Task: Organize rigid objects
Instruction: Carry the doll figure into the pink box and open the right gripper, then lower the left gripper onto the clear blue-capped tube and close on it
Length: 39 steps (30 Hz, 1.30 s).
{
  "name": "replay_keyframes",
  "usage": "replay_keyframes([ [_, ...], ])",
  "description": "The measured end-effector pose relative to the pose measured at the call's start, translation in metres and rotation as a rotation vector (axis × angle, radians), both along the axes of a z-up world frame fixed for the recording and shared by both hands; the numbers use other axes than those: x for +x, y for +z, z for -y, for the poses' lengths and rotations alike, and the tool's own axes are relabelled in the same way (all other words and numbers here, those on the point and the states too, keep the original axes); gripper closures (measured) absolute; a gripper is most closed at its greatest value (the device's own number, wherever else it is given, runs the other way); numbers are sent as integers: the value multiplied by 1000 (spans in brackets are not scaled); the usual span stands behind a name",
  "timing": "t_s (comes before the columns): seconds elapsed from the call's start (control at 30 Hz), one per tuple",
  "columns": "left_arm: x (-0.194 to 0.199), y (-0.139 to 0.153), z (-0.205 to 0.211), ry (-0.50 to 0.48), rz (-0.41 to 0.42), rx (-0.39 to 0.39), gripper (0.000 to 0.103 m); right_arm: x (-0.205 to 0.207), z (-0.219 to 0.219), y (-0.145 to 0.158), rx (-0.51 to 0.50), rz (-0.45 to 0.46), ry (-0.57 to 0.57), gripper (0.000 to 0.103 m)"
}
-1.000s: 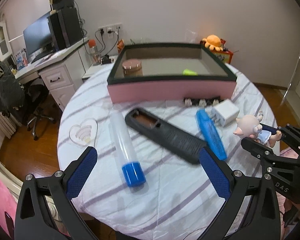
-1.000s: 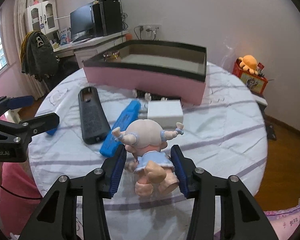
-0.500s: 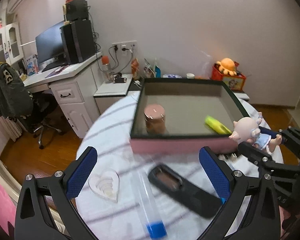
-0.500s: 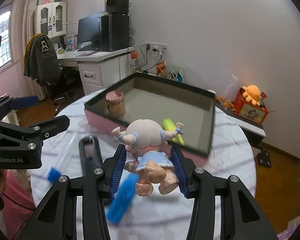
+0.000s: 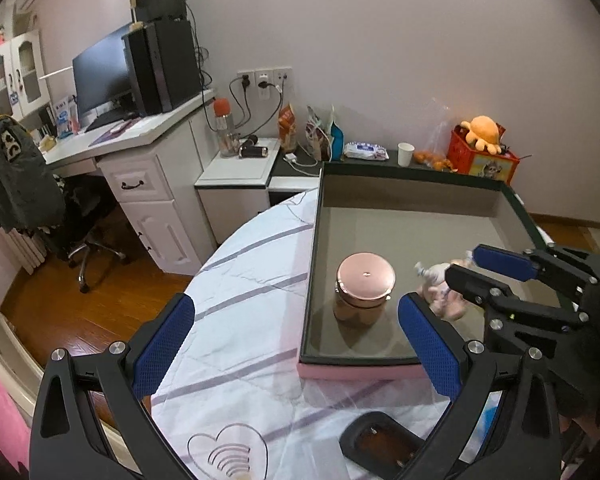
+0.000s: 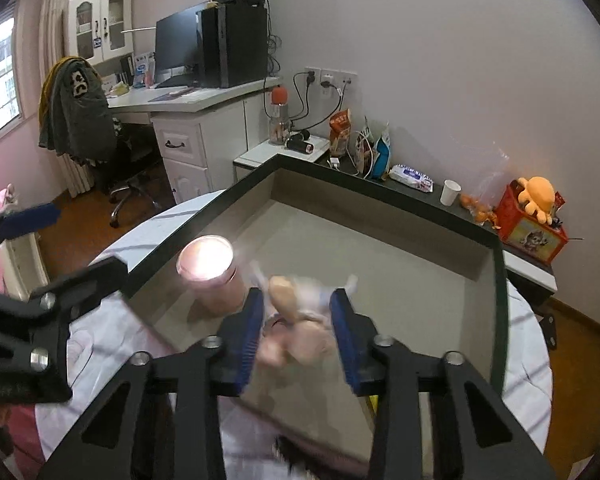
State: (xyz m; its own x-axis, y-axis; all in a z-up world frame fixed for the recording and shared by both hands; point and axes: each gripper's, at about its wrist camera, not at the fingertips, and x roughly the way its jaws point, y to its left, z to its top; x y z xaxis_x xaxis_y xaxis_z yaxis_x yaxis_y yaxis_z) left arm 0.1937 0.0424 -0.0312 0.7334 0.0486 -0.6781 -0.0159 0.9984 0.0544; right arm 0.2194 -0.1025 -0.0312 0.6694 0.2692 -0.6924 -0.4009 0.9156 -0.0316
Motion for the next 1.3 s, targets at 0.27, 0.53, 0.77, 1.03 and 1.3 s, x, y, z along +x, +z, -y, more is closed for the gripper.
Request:
replay_keyframes([
  [0.27,4,-8,-6,3,-20,-18,0,7,-5,-16,-18,-22,-10,56],
  [0.53,-24,3,0,-14,4,-24,0,-27,16,12,56,57,-60,32],
  [0.77,-71,8,14,-42,7,-30,0,-83,34,19,7,87,-104,25],
  [1.03,-119,11,29,-41,14,-25,0,-134,47,10,2,80,-137,25],
  [1.3,-148,-2,34,-3,-8,-32,0,-165,62,-2,25,55,-155,25],
])
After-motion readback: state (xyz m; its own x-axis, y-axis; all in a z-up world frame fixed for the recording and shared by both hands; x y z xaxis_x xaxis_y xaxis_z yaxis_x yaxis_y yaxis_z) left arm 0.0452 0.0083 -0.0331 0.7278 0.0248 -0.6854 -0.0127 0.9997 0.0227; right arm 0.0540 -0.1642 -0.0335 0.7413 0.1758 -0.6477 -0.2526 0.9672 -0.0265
